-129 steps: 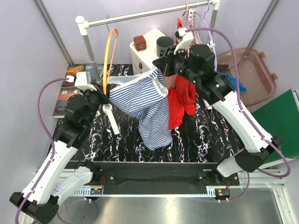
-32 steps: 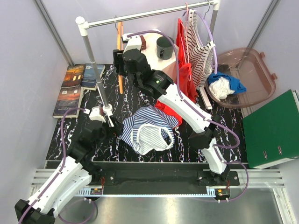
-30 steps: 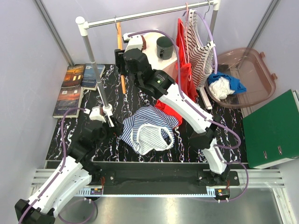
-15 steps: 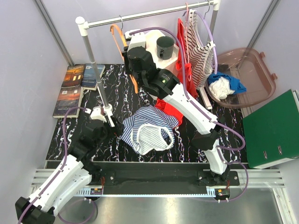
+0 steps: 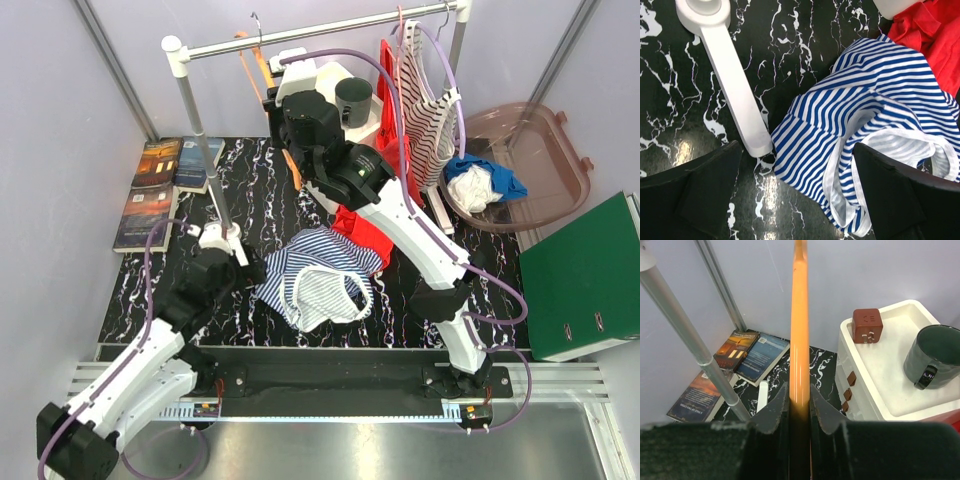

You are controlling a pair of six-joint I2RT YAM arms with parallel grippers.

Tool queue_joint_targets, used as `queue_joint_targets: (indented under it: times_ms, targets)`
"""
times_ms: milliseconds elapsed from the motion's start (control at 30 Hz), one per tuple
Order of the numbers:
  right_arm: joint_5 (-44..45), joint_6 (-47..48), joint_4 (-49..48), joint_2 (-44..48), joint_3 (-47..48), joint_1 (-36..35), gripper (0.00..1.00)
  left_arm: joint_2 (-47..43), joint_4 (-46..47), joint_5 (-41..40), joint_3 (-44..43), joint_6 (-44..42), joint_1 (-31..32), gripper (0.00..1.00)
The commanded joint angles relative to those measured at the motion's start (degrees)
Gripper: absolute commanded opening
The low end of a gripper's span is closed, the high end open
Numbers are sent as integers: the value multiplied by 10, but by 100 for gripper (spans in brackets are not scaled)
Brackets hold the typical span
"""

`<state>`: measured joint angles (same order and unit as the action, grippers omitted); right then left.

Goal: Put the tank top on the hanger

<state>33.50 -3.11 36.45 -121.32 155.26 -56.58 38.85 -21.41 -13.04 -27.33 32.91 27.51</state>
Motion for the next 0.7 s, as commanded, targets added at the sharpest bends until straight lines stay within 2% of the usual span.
queue_joint_targets:
  times_ms: [0, 67, 167, 367, 667]
  targets:
    - [-14, 14, -58, 34, -2, -4, 0, 59, 101, -3, -53, -28, -10, 99]
    - [-9, 11, -58, 48, -26, -4, 0, 80, 117, 2, -63, -32, -12, 99]
    - [-4, -1, -73, 98, -112, -5, 0, 115, 149, 20, -77, -34, -13, 99]
    - [-32, 2, -193, 193, -276, -6, 0, 148, 185, 40, -62, -35, -14, 99]
    - [-19, 28, -233, 222, -298, -6, 0, 149, 193, 43, -41, -32, -14, 99]
